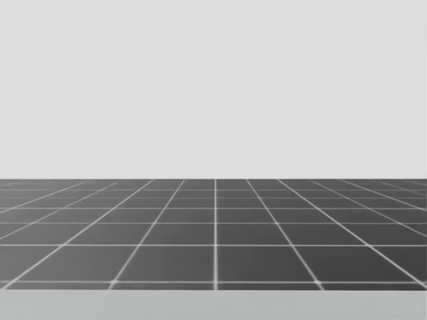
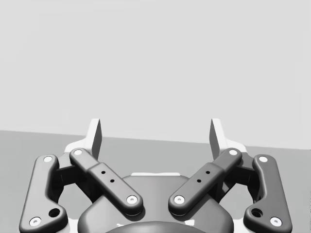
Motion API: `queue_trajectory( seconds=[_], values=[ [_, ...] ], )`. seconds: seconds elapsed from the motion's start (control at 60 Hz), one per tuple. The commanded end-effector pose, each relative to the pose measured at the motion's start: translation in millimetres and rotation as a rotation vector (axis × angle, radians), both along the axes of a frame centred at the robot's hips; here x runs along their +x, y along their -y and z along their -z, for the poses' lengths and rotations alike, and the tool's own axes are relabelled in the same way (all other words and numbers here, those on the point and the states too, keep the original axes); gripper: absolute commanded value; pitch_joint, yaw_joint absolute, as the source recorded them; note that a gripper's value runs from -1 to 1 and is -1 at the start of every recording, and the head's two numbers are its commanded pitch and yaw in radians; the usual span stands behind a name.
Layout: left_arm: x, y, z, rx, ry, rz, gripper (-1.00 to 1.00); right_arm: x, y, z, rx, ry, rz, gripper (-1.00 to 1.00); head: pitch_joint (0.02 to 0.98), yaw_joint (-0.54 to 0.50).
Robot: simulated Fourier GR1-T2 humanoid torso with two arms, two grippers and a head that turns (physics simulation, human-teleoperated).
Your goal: Pick up the gelatin box and lift it.
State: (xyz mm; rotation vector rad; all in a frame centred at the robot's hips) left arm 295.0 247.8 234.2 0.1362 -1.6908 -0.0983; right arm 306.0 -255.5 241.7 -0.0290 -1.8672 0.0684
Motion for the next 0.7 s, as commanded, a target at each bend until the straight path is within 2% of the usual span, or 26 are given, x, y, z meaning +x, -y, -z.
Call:
queue_trajectory(
  seconds=[0.017,0.1,0.183,0.483,0.7],
  values=[
    [0.2,-0.9,-0.1,0.000,0.001,-0.002,-1.00,-2.5,-1.6,-0.6,0.008,0.023,0.012,-1.00,0.088,0.01],
    [0.2,-0.9,-0.1,0.000,0.001,-0.002,-1.00,-2.7,-1.7,-2.8,-0.006,0.019,-0.017,-1.00,0.117,0.01],
    [0.2,-0.9,-0.1,0.000,0.001,-0.002,-1.00,-2.6,-1.4,-3.3,-0.005,0.005,-0.031,-1.00,0.162,0.01],
    [1.2,-1.5,0.3,0.009,0.000,-0.008,-1.00,-0.2,-2.9,-2.6,-0.009,-0.007,-0.025,-1.00,0.507,-0.02],
    [1.0,-2.4,0.2,0.014,0.000,-0.004,-1.00,0.5,-2.6,-2.5,-0.009,-0.011,-0.017,-1.00,0.671,-0.08]
  ],
)
